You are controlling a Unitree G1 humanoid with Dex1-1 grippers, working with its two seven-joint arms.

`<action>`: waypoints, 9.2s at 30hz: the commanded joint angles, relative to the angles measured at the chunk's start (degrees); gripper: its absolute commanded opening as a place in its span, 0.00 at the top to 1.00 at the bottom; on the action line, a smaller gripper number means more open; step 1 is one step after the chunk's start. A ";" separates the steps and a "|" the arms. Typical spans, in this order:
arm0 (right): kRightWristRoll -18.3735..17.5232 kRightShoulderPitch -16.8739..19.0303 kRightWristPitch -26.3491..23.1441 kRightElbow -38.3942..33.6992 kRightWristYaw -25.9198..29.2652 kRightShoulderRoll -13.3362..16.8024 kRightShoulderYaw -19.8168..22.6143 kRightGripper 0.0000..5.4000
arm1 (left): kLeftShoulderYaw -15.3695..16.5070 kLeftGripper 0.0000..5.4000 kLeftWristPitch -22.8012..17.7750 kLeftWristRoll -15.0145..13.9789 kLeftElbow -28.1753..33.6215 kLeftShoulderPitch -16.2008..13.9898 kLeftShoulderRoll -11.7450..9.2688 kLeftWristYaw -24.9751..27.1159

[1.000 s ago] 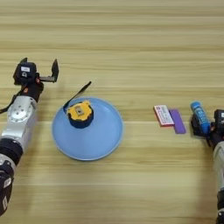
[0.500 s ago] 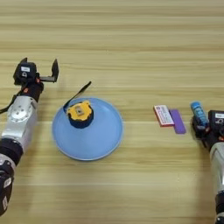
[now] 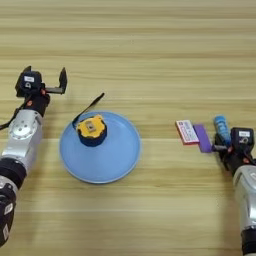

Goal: Move the objects on the table

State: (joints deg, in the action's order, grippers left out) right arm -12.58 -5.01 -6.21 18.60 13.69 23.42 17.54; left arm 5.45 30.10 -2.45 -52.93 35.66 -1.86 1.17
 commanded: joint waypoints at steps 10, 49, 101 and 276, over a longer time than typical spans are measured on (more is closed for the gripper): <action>-0.80 2.66 -2.86 -10.96 -0.73 -1.34 0.52 0.74 | 0.30 0.00 -0.49 -1.95 0.86 1.10 0.86 3.52; 7.94 2.61 -2.34 -33.68 4.60 -10.49 -25.83 0.74 | -8.10 0.00 -41.59 -23.46 31.77 -12.61 9.63 31.06; 10.75 2.08 -3.24 -34.80 4.52 -12.33 -28.74 0.74 | -3.49 0.67 -55.59 -33.77 37.73 -13.51 11.60 30.25; 10.55 -0.29 -5.78 -32.38 -0.36 -12.22 -19.33 0.00 | -2.30 0.14 -41.36 -11.75 25.92 -18.77 -3.78 17.16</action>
State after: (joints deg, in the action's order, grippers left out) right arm -2.18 -4.37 -12.18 -14.19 13.07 10.90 -1.75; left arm 2.35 -10.80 -13.90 -26.36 17.62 -5.93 18.11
